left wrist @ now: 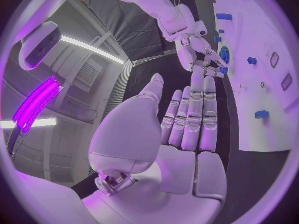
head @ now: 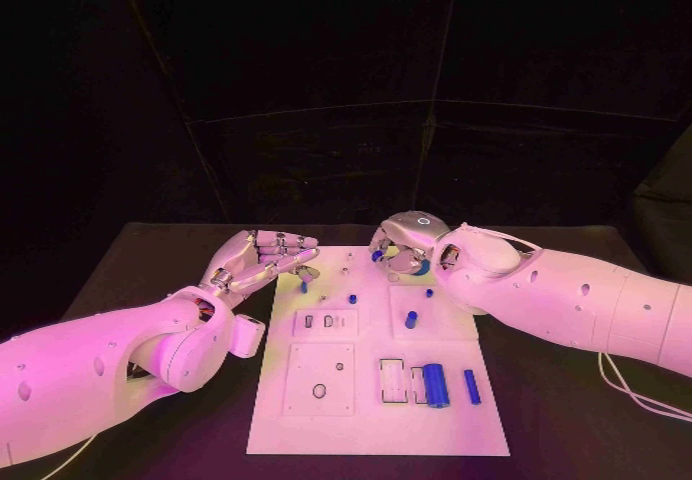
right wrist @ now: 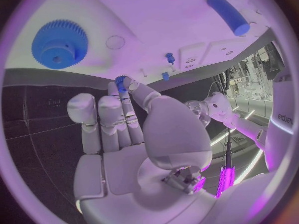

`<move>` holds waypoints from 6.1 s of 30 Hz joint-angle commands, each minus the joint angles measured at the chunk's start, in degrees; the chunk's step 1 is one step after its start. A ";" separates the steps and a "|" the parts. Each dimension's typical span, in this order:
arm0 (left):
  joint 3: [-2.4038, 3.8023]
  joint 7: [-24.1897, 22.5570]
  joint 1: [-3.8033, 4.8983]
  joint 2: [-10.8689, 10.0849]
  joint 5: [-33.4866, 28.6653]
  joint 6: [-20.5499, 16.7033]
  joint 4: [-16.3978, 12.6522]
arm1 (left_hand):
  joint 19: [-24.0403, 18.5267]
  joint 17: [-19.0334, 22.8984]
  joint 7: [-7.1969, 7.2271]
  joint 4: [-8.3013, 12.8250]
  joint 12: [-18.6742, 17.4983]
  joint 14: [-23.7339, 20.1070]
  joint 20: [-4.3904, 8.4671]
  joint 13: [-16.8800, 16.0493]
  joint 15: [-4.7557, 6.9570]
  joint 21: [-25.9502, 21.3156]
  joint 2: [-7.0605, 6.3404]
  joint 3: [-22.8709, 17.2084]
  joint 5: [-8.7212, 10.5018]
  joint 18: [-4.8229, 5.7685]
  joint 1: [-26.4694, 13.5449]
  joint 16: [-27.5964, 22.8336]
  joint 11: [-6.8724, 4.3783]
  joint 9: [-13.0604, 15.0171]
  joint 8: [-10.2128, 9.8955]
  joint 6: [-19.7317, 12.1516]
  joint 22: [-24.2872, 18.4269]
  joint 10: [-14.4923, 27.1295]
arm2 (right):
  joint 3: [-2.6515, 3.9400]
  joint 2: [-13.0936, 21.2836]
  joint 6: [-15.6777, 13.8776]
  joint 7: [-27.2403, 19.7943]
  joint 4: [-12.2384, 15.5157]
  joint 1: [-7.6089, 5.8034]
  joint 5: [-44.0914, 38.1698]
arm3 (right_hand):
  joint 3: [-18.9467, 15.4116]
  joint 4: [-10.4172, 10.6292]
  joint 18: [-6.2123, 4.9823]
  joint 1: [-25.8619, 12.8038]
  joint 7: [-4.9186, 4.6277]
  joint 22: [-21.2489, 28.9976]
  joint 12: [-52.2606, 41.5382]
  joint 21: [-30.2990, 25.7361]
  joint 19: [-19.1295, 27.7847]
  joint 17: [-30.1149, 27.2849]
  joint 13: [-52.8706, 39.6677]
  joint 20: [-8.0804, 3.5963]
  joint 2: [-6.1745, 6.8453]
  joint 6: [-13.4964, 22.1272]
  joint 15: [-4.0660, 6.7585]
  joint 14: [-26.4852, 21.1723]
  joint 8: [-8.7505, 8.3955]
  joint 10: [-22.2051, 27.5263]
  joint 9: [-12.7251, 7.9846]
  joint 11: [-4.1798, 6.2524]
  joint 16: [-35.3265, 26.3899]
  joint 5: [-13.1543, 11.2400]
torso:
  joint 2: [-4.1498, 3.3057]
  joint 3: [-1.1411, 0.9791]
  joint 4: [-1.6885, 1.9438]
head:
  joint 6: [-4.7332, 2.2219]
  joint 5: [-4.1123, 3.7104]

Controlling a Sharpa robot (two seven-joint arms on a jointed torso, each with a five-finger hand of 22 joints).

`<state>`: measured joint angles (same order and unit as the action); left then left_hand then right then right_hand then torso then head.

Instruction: Assemble the parts on the task board

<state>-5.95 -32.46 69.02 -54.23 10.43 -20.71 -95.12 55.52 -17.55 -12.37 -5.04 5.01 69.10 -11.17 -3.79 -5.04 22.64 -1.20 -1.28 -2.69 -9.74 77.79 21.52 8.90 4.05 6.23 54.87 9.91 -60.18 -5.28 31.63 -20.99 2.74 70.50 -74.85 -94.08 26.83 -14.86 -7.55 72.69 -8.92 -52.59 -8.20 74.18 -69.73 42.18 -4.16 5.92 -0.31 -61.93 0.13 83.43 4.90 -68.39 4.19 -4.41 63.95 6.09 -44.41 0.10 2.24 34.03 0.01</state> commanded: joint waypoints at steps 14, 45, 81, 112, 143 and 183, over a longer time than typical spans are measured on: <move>0.06 -0.18 0.57 -0.20 0.29 0.79 -0.20 | -0.19 -0.27 -0.40 0.56 -0.39 -0.96 -0.15 0.00 -0.10 -0.05 0.80 0.04 -0.04 -0.54 -0.15 -0.10 0.22 -0.04 -0.38 0.10 -0.09 0.18 | 0.13 -3.98 -1.88 -0.60 -3.76 -0.18 1.00 | 0.42 0.18 0.45 0.06 -0.24 -0.11 -0.08 0.34 -0.36 0.18 0.07 -0.14 0.28 0.04 0.18 0.09 -0.14 0.03 -0.11 -0.32 0.41 0.15 | -1.00 0.28 0.72 | -0.12 0.34; 0.06 -0.06 1.00 0.08 0.29 0.85 0.25 | -0.32 -0.34 -0.41 0.63 -0.44 -1.20 -0.19 0.00 -0.15 -0.13 0.84 0.08 -0.03 -0.53 -0.17 -0.22 0.25 -0.04 -0.44 0.13 -0.14 0.15 | 0.18 -6.24 -3.55 0.20 -5.42 -0.20 1.01 | 0.50 0.26 0.47 -0.03 -0.30 -0.20 0.00 0.41 -0.40 0.23 0.11 -0.12 0.31 0.14 0.14 0.09 -0.25 0.17 -0.15 -0.38 0.52 0.21 | -1.28 0.30 0.72 | 0.21 0.80; 0.06 0.07 1.18 0.35 0.29 1.09 0.45 | -0.32 -0.34 -0.41 0.63 -0.44 -1.20 -0.19 0.00 -0.15 -0.13 0.84 0.08 -0.03 -0.53 -0.17 -0.22 0.25 -0.04 -0.44 0.13 -0.14 0.15 | 0.17 -8.77 1.25 1.60 -8.06 -0.23 0.61 | 0.92 0.91 0.47 -0.85 -0.67 -0.21 0.83 0.59 -0.20 -0.07 0.39 0.22 0.96 1.00 -0.26 -0.08 -0.94 1.67 -0.32 -0.87 0.87 0.23 | -1.28 0.31 0.74 | 0.75 0.72; 0.02 0.52 1.18 0.19 0.25 1.74 1.63 | -0.46 -0.50 -0.41 0.78 -0.52 -1.43 -0.24 -0.02 -0.18 -0.22 1.00 0.09 -0.04 -0.55 -0.14 -0.31 0.25 -0.02 -0.53 0.22 -0.21 0.06 | 3.14 8.90 0.75 4.48 6.89 -0.90 16.42 | -11.94 7.16 0.80 -5.48 0.64 -1.41 -15.72 0.96 -1.66 5.19 -8.07 -1.02 7.46 9.66 1.43 1.44 0.09 -8.35 -0.11 1.46 5.42 5.95 | -0.87 0.26 -0.23 | -0.55 -0.14; 0.00 0.61 1.14 0.73 0.23 2.20 2.08 | -0.50 -0.60 -0.37 0.88 -0.49 -1.49 -0.25 -0.05 -0.16 -0.25 1.10 0.08 -0.04 -0.57 -0.09 -0.33 0.21 0.01 -0.52 0.36 -0.23 -0.13 | 3.47 9.05 12.46 9.37 2.90 -0.90 16.17 | -23.09 13.86 3.70 1.77 -1.24 -18.49 -70.62 9.57 -9.10 32.70 -69.07 0.89 3.73 15.51 -0.69 3.77 4.52 -11.82 0.02 -0.60 20.73 6.76 | -0.91 0.27 -0.26 | -0.21 -0.45; 0.00 0.86 1.14 0.85 0.22 2.18 2.47 | -0.52 -0.78 -0.37 1.13 -0.59 -1.57 -0.26 -0.03 -0.14 -0.27 1.48 -0.11 -0.04 -0.60 0.19 -0.36 0.21 0.00 -0.63 0.41 -0.27 -0.18 | 3.46 7.21 10.92 8.15 1.53 -0.39 12.69 | -15.74 8.32 3.99 6.35 -0.31 -20.34 -72.37 10.43 -9.68 33.62 -72.20 0.44 -1.39 9.91 -0.06 3.81 8.86 -13.28 0.24 0.28 21.07 -0.64 | -0.85 0.25 -0.33 | 0.35 -0.26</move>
<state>-5.99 -31.67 70.10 -53.40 10.45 -19.11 -92.58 55.33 -18.28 -12.58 -4.26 4.55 67.87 -11.36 -3.80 -5.02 22.64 -0.28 -1.45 -2.69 -9.73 77.86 21.47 8.90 4.06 5.78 55.08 9.72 -60.19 -1.75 38.94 -8.31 11.62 72.01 -75.32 -79.79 10.53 -6.39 -3.96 78.67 -9.48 -72.89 -80.32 84.37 -78.97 74.93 -74.95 6.34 -0.69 -51.18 -0.11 84.04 13.13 -81.29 4.11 -4.19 84.65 5.65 -45.29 0.34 1.89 34.36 -0.29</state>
